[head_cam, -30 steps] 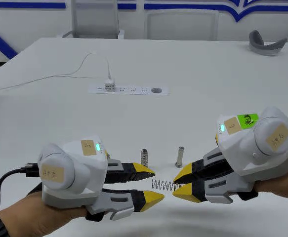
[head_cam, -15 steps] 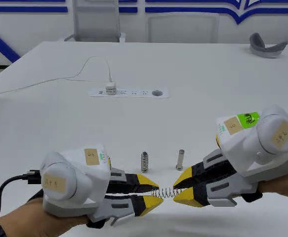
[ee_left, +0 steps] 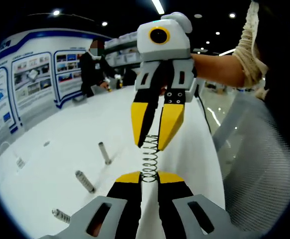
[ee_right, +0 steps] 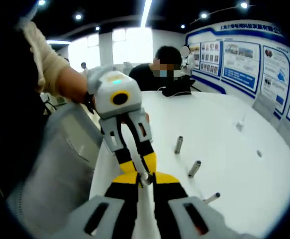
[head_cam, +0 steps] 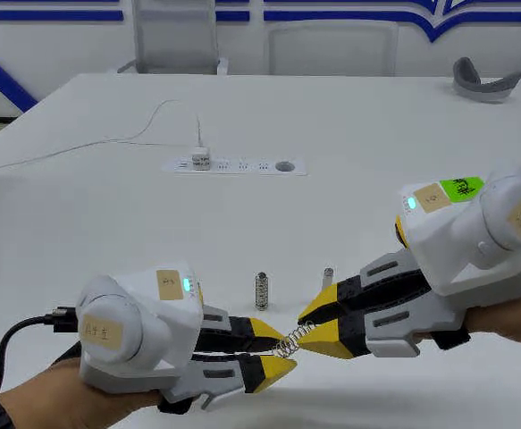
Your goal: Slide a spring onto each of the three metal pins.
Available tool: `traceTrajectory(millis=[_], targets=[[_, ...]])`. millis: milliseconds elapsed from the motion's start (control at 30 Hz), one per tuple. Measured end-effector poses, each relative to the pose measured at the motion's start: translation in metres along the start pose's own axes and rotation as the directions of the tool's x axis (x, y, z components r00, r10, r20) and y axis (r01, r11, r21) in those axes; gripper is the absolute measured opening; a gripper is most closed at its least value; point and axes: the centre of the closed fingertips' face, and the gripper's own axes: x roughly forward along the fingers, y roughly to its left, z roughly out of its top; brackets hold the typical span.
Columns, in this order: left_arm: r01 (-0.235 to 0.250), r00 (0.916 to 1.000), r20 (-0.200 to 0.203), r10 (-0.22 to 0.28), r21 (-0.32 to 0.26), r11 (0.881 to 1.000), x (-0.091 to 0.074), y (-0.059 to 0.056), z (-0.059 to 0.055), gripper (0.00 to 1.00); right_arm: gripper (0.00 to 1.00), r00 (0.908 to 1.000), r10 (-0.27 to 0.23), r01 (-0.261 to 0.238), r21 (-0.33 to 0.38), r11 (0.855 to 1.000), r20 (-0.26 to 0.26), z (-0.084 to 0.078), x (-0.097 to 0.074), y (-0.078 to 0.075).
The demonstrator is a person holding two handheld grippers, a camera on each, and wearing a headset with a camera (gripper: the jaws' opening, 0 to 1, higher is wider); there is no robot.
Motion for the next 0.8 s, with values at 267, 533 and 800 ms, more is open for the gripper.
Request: traceTrajectory(millis=[267, 533, 800], targets=[[0.012, 0.9998, 0.016, -0.012, -0.013, 1.000, 0.002, -0.003, 0.002, 0.11, 0.12, 0.9996, -0.004, 0.004, -0.026, 1.000, 0.028, 0.012, 0.011, 0.002], [0.003, 0.9993, 0.038, -0.001, -0.032, 0.999, 0.000, 0.000, 0.004, 0.11, 0.15, 0.9997, -0.020, 0.020, -0.029, 0.999, 0.014, 0.008, 0.015, 0.000], [0.004, 0.9993, 0.038, -0.003, -0.035, 0.999, 0.001, 0.000, 0.002, 0.11, 0.13, 0.9989, -0.036, 0.036, -0.015, 0.999, 0.032, 0.009, 0.012, 0.000]])
